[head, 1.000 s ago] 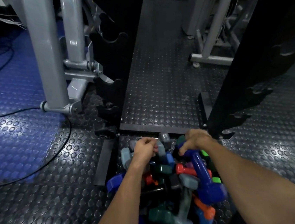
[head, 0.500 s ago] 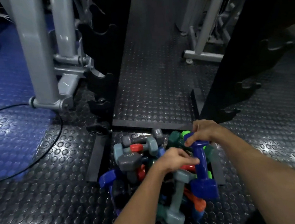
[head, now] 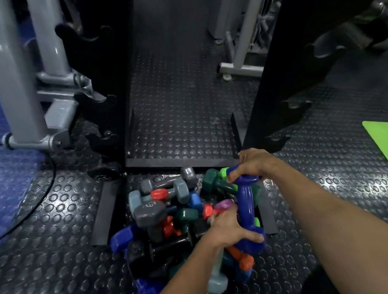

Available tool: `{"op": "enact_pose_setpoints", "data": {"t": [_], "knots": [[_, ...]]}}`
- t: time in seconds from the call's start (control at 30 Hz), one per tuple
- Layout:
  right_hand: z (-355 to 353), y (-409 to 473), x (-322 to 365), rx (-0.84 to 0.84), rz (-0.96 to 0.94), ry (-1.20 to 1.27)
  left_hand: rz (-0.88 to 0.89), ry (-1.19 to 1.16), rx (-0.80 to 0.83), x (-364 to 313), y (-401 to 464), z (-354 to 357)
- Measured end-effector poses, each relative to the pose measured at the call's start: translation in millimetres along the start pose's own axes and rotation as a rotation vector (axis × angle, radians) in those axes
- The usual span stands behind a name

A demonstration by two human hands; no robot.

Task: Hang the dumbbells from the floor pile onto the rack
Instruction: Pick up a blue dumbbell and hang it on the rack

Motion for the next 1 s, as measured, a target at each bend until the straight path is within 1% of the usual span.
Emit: {"op": "enact_pose_setpoints", "data": {"t": [0.1, 0.2, 0.4, 0.5, 0.6, 0.7, 0.77, 0.87, 1.0], "knots": [[-13.7, -4.6, -1.7, -0.043, 0.008, 0.061, 0.025, -0.202, 0.029, 1.7, 2.4, -7.3], [-30.8, -9.1, -2.7, -0.081, 0.003, 0.133, 0.05, -0.292, 0.016, 0.4, 3.7, -21.8], [-56.2, -16.2, -1.0, -0.154, -0.038, 0.555, 0.166, -0.507, -0.21, -18.3, -5.0, -85.8], [-60.3, -17.5, 13.1, -0.15, -0.052, 0.702, 0.153, -0.601, -0.374, -18.9, -15.5, -114.2], [-54.0, -14.5, 32.1, -0.103, -0.031, 0.807, 0.104, -0.706, -0.564, -7.7, -31.7, -126.6], [-41.0, -10.4, 56.5, -0.048, -0.017, 0.855, 0.116, -0.804, -0.668, 0.3, -50.7, -137.6], [-30.9, -6.1, 72.3, 0.004, 0.001, 0.882, 0.135, -0.836, -0.706, 4.0, -61.4, -143.0], [-16.7, 0.7, 92.9, 0.081, 0.0, 0.911, 0.162, -0.823, -0.735, 9.3, -75.8, -153.1], [-4.7, 2.3, 122.0, 0.148, -0.011, 0.894, 0.119, -0.743, -0.74, 11.1, -98.6, -171.9]]}}
Point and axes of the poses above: each hand's wrist, its own y-axis towards the middle knuckle, its own z-axis out of the palm, x = y × z, the point moved 3 cm from there along y, towards the middle knuckle, and after that the axes turned 12 degrees about z, right-handed, at the moved point
